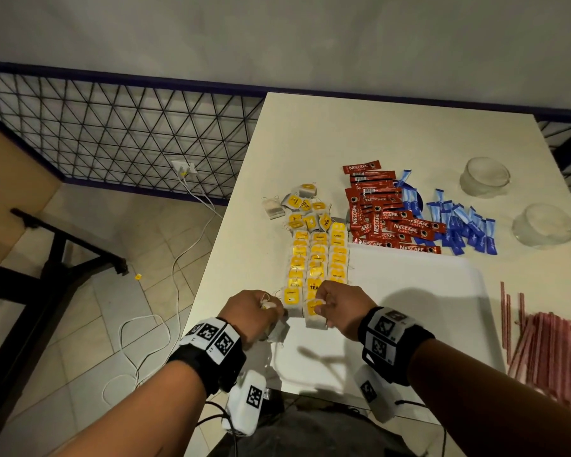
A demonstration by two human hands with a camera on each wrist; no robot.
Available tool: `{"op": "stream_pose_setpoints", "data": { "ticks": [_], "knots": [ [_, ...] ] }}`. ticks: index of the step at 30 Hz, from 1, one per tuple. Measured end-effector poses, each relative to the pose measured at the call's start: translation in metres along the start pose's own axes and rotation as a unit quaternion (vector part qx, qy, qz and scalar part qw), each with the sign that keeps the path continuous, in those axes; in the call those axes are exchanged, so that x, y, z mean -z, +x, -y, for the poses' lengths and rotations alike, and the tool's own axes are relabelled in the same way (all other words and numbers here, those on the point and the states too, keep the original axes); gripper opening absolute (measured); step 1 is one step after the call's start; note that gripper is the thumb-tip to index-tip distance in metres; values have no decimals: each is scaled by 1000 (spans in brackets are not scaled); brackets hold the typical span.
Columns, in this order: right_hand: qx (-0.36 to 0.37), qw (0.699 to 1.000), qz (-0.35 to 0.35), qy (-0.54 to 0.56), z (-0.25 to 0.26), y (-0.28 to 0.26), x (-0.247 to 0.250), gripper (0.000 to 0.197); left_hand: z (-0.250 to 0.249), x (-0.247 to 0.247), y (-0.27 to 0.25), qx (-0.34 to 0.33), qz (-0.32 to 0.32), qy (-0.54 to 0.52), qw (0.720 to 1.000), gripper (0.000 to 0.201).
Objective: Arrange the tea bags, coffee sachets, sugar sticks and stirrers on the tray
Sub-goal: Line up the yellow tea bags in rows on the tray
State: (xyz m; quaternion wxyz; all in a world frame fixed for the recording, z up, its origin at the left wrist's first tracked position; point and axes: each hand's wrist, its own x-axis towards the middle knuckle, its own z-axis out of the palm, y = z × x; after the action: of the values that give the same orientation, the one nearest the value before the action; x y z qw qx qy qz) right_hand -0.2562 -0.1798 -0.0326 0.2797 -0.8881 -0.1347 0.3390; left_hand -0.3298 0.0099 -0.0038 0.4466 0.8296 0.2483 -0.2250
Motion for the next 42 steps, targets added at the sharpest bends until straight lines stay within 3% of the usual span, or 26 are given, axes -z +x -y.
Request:
{"op": "stream_pose_setpoints", "data": {
  "ticks": [5,11,15,17,21,42],
  "knots": [
    [9,999,-34,-20,1,-1,-3,8,0,0,3,-2,4,-2,1000,20],
    [-18,998,-53,-42,-1,3,-3,28,1,0,3,-4,8,4,1000,17],
    [49,991,-88,-92,-1,-2,6,22,3,1,2,-1,12,13,1000,16],
    [101,986,-48,-123,-3,-6,7,15,4,0,1,0,18,12,1000,17],
    [119,974,31,-193,-2,-4,3,24,6,-2,0,6,14,23,1000,17],
    [184,947,21,-262,-3,-5,-5,35,10,1,1,-4,29,12,1000,13]
  ]
}}
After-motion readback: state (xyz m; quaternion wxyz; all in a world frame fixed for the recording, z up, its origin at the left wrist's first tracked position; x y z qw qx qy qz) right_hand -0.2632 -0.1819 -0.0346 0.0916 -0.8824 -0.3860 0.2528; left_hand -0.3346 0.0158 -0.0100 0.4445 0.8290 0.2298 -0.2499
